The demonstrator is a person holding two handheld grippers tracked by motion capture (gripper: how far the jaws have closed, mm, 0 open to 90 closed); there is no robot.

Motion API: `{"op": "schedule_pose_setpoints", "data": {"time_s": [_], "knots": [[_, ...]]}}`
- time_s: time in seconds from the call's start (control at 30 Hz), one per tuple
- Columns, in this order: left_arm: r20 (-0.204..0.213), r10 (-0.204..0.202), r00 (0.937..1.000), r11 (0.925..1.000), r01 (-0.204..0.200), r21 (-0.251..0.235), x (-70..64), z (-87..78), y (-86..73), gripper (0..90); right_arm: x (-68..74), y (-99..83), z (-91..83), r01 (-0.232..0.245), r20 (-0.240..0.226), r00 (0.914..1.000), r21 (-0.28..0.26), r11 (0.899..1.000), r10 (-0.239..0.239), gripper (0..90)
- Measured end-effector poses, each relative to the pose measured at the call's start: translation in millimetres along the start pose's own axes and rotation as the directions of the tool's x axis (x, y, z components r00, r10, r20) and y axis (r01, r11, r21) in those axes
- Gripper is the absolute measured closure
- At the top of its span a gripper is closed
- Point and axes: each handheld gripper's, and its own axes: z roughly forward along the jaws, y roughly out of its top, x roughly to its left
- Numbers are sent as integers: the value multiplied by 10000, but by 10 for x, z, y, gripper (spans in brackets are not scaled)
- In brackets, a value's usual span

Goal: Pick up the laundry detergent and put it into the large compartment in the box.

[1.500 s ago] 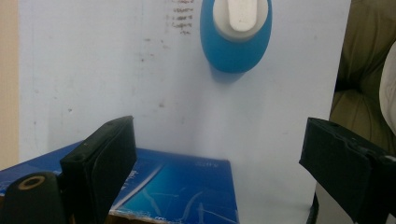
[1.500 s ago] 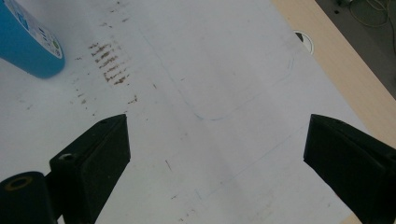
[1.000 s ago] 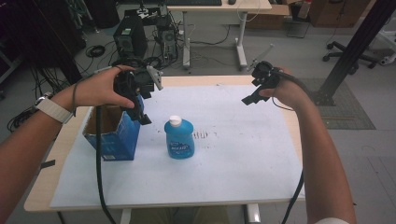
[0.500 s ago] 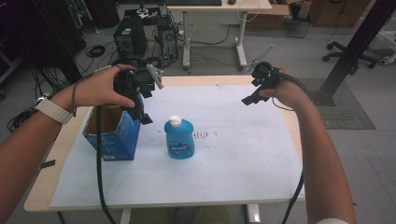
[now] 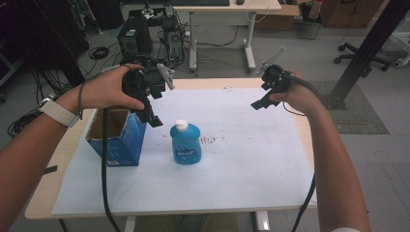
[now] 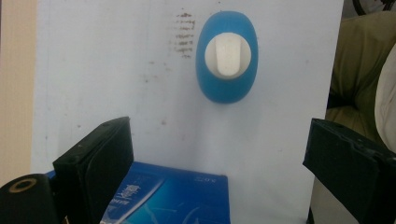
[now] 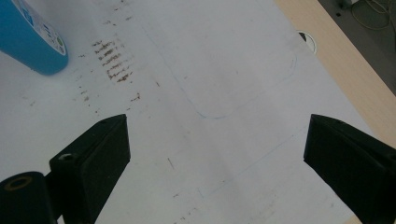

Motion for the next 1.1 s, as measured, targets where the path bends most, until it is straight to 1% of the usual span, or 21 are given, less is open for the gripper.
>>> {"op": "schedule_pose_setpoints", "data": {"time_s": [0.07, 0.1, 0.27, 0.37, 0.57, 0.77, 1.1], "knots": [[3, 78, 10000, 10000, -78, 47, 1, 0, 11, 84, 2, 0, -1, -5, -27, 10000, -10, 10000, 5, 72], [-7, 101, 9999, 9999, -101, -29, -2, 2, 26, 84, 4, 0, -1, 1, -49, 10000, -9, 10000, -1, 72], [-7, 106, 9999, 9999, -106, -77, -12, 5, 58, 82, 5, 2, -1, -3, -43, 10000, -14, 10000, 3, 72], [-26, 258, 9997, 9997, -258, -10, -13, -1, 97, 81, 10, 11, 5, -7, -64, 10000, -38, 10000, 6, 72], [14, 317, 9995, 9995, -317, 3, -13, 13, 145, 74, 13, 19, 19, 25, -76, 10000, -20, 10000, -25, 72], [9, 410, 9992, 9991, -410, -85, -15, 53, 192, 70, 11, 19, 25, -3, -62, 10000, -11, 10000, 3, 69], [50, 644, 9979, 9979, -644, -26, -28, 120, 266, 71, 23, 32, 37, 16, -92, 10000, -16, 10000, -16, 69]]}}
